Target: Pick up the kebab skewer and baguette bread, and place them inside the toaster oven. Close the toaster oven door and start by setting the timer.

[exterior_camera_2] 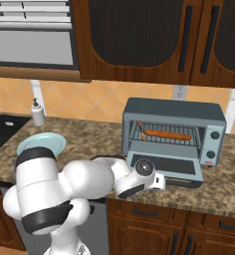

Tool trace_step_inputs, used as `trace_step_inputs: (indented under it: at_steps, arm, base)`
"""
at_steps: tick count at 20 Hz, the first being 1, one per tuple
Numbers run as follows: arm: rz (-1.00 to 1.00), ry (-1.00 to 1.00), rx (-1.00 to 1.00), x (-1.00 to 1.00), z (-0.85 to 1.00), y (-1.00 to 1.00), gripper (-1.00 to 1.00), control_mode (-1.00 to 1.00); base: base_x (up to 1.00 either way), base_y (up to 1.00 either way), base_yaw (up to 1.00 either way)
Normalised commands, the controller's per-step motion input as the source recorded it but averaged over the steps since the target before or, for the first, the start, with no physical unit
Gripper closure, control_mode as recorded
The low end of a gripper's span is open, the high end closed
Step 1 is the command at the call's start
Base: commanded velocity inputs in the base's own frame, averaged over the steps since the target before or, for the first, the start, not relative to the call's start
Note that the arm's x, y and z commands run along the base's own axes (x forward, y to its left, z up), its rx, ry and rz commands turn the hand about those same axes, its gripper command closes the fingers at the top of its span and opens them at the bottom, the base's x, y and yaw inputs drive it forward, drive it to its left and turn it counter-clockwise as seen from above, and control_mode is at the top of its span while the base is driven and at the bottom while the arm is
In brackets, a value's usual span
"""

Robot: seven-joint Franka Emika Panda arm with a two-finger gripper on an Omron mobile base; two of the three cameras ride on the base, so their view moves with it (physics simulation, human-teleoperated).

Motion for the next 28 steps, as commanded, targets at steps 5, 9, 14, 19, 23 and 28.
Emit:
trace_step_inputs:
  at_steps: [5,9,14,19,23,28]
  arm:
    - [0.00,-0.05,0.10,0.76,0.75,0.00,-1.00,-1.00]
    - [0.00,-0.06,0.09,0.72,0.94,0.00,-1.00,-1.00]
    - [0.00,-0.01,0.09,0.69,1.00,0.00,-1.00,-1.00]
    - [0.00,0.00,0.11,0.79,1.00,0.00,-1.00,-1.00]
    - [0.00,0.00,0.10,0.87,1.00,0.00,-1.00,-1.00]
    - [0.00,0.00,0.06,0.71,1.00,0.00,-1.00,-1.00]
  base:
    - [0.00,0.00,0.00]
    - [0.00,0.00,0.00]
    - [0.00,0.00,0.00]
    - [0.00,0.00,0.00]
    - [0.00,0.00,0.00]
    - [0.00,0.00,0.00]
